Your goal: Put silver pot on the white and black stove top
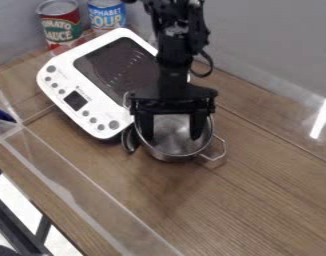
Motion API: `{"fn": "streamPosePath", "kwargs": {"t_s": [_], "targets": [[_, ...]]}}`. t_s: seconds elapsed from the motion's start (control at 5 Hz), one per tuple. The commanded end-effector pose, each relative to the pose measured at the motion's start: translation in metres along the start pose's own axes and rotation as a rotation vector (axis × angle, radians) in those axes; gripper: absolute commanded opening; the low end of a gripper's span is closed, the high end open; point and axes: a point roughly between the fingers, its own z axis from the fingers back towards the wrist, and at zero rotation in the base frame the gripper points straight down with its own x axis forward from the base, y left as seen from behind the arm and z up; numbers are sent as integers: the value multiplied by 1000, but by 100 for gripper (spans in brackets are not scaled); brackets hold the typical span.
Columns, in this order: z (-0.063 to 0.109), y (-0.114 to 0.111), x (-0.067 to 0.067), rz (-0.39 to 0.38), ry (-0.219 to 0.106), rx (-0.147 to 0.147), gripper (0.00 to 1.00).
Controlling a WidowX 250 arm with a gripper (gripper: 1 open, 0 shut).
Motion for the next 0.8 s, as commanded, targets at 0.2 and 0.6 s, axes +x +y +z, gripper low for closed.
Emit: {"fn": "streamPosePath", "kwargs": {"t_s": [0.2,0.6], "targets": [[8,-14,11,48,-31,-12,100],[9,-19,14,94,-31,2,100]]}}
